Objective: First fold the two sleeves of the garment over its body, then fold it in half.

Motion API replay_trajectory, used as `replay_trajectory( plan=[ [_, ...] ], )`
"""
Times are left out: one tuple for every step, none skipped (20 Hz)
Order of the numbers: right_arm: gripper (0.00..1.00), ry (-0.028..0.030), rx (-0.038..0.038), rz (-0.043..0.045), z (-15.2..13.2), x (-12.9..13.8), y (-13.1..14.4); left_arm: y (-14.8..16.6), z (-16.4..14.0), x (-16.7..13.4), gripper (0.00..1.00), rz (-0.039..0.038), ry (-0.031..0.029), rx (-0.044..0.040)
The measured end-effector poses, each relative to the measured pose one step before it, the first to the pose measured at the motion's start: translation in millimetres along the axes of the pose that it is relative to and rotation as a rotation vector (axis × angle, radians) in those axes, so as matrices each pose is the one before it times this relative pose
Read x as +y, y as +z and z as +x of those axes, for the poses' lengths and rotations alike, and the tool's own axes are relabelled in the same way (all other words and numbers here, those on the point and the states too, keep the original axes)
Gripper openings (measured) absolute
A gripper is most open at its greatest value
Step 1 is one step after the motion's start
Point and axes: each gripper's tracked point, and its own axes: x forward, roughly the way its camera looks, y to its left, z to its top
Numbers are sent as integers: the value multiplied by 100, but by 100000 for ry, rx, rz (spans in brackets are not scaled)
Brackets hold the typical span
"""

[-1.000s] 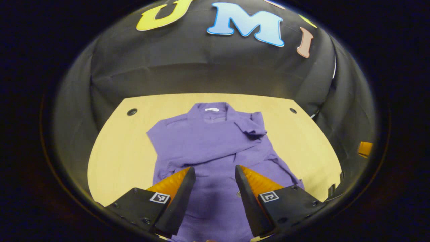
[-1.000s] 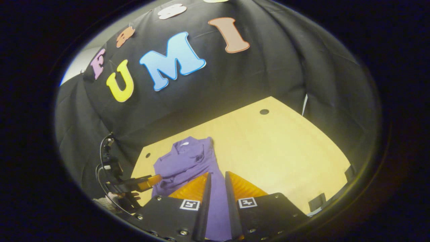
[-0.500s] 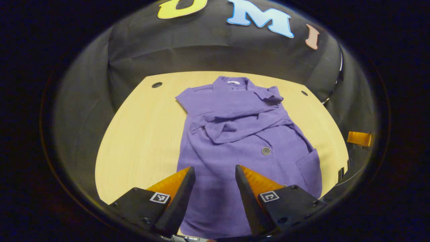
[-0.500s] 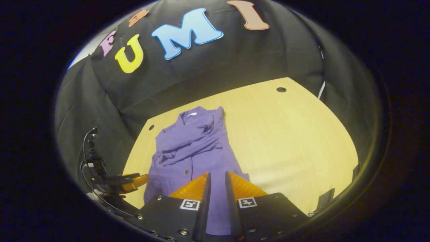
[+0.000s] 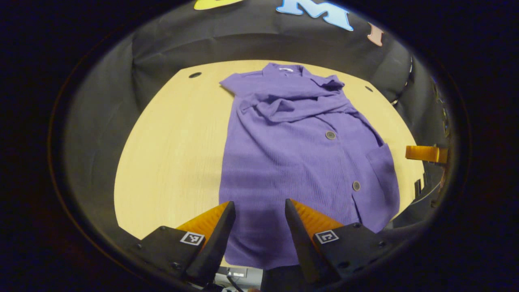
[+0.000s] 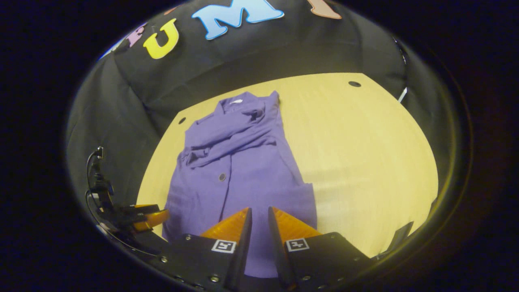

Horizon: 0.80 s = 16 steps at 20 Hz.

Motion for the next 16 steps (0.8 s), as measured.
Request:
replay_trajectory(
  plan=[
    [34, -923, 1641, -909, 366, -157, -462, -304, 209, 136, 84, 70, 120, 1381],
    [40, -734, 1755, -769, 151, -57, -554, -236, 19, 107, 90, 128, -56, 995],
    [40, -1347, 1727, -720, 208, -92, -516, -409, -54, 167, 93, 154, 398, 873],
    [40, 638, 1785, -293, 142, 170, -430, -229, 69, 166, 93, 73, 208, 1006],
    [52, -1057, 1678, -431, 303, -107, -497, -256, 54, 219, 94, -25, 608, 978],
    [63, -797, 1098, -865, 352, -138, -413, -295, 97, 336, 94, 17, 776, 1137],
    [78, -874, 1278, -527, -16, -67, -308, -307, 37, 299, 96, 31, 804, 1106],
    [78, -945, 2047, -88, 238, -53, -528, -261, 33, 188, 96, 137, 710, 1225],
    [78, 127, 1934, 498, 110, -65, -541, -434, 43, 109, 96, -10, 301, 1221],
    [87, -1009, 1720, 586, 201, -73, -371, -356, -46, 253, 96, 37, 582, 1272],
    [92, -1509, 1236, 119, 178, -413, -425, -389, 129, 233, 96, -3, 523, 1223],
    [94, -1676, 1787, 86, -1, -293, -473, -284, 176, 109, 96, -64, 317, 1254],
    [94, -1662, 2245, 82, 159, -286, -615, -335, 335, 15, 96, -29, 229, 1275],
    [94, -1884, 2657, -67, 120, -265, -617, -392, 148, 20, 96, 13, 87, 1594],
    [94, -2020, 2854, -452, 351, -380, -652, -451, 160, 179, 96, 48, 300, 1525],
    [94, -2300, 2101, -712, 357, -350, -556, -354, 191, 33, 96, 101, 80, 1538]
  ],
)
